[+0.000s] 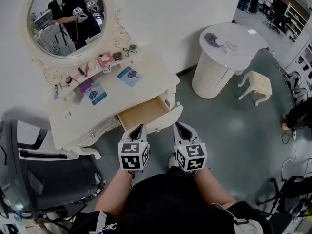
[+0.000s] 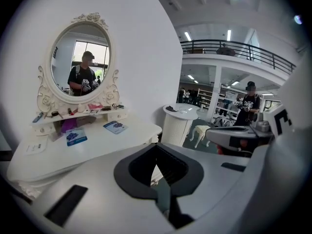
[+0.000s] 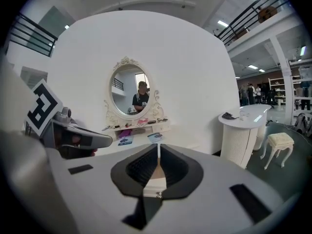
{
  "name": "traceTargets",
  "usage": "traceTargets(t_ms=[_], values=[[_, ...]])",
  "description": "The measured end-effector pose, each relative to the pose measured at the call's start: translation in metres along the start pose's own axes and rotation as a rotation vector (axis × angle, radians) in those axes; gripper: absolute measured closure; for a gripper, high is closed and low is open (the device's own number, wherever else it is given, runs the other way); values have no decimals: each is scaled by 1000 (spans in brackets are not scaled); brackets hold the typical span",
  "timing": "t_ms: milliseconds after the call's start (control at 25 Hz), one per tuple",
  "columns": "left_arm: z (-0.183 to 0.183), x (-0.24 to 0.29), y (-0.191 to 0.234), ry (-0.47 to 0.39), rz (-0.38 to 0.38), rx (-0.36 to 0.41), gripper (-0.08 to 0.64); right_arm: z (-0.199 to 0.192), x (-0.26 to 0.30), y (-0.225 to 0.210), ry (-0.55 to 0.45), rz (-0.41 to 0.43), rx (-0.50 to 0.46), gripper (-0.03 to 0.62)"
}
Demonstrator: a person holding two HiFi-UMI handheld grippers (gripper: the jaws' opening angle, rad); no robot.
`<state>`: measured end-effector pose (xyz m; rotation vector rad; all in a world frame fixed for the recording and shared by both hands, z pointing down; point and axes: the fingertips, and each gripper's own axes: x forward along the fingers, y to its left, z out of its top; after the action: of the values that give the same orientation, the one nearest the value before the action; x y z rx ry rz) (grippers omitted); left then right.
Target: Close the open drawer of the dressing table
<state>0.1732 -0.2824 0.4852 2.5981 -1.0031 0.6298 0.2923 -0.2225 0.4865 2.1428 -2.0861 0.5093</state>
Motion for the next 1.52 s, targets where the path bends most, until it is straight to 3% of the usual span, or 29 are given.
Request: traceTargets(t_ms=[440, 640, 720, 1160, 1520], values=[[-25, 21, 0, 96, 220, -146, 554, -45, 40, -32, 181, 194, -43, 578], [-45, 12, 9, 131, 295, -201, 554, -99, 62, -20, 289, 274, -40, 574], [-52, 8, 16, 138, 317, -226, 554, -128, 70, -12, 349, 304, -27, 529], [-63, -5, 49, 169, 332, -195, 554, -241, 134, -8, 585, 187, -51, 491], [-73, -16, 79, 188, 365, -225, 554, -258, 157, 0, 660, 136, -61, 489]])
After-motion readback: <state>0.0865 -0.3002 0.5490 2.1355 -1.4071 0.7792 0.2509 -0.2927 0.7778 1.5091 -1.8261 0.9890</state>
